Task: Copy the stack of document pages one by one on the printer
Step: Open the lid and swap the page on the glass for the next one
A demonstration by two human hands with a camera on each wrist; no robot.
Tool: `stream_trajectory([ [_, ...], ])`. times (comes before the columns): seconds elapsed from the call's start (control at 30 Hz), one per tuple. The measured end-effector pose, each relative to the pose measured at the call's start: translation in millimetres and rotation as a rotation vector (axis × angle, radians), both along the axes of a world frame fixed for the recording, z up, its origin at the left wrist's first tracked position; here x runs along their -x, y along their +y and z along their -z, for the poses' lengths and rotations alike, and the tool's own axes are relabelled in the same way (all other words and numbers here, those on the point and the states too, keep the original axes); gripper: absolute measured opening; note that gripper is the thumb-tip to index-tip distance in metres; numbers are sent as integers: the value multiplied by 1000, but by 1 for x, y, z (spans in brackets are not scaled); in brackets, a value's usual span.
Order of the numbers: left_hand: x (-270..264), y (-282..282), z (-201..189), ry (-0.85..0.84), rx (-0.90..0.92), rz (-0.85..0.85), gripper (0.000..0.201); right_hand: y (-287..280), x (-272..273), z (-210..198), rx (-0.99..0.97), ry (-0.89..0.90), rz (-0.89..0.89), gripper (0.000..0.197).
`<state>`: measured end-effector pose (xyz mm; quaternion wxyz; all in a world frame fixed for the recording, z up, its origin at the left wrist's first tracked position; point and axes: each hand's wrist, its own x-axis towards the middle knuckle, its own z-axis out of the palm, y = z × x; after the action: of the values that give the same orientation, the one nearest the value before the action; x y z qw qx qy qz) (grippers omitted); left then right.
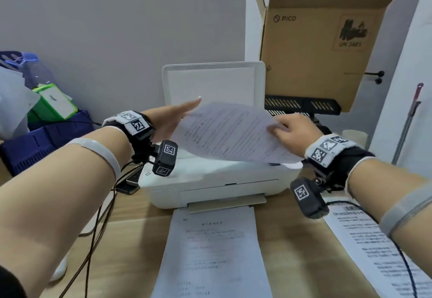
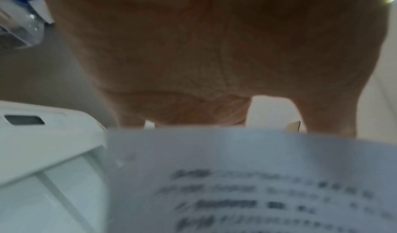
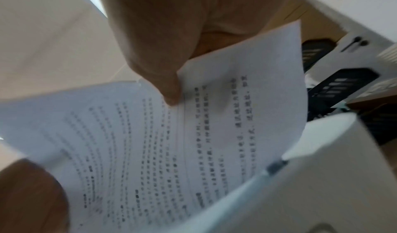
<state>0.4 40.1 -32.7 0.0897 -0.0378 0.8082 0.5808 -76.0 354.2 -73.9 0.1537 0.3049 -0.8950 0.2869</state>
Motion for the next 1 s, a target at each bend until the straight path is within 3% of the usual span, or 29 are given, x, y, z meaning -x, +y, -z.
stream_trajectory([
  [0.1, 7, 24, 2, 120, -73, -45, 75, 40, 5, -17, 89, -21, 132, 34],
  [0.27, 42, 94, 9, 246, 5, -113, 37, 109, 0, -14, 75, -99, 301, 26],
  [0.4, 73, 153, 26, 259, 3, -84, 27, 168, -14, 12, -51, -252, 420, 5],
  [0.5, 85, 204, 48, 190, 49, -25, 18, 213, -25, 36, -166, -341, 573, 10],
  [0.6, 92, 253, 79, 90, 74, 103, 24, 253, -36, 60, -326, -461, 700, 23],
  [0.7, 89, 297, 107, 80, 189, 147, 21, 286, -48, 81, -384, -583, 800, 15],
  [0.77, 86, 318, 123, -6, 156, 145, 28, 303, -55, 96, -384, -614, 852, 18],
  [0.87, 86, 329, 144, -129, 102, 135, 36, 316, -55, 117, -351, -619, 886, 23],
  [0.93, 83, 329, 152, -119, 135, 140, 33, 312, -57, 124, -330, -607, 909, 22],
  [1.0, 76, 325, 155, -78, 180, 150, 48, 300, -58, 125, -300, -589, 924, 15],
])
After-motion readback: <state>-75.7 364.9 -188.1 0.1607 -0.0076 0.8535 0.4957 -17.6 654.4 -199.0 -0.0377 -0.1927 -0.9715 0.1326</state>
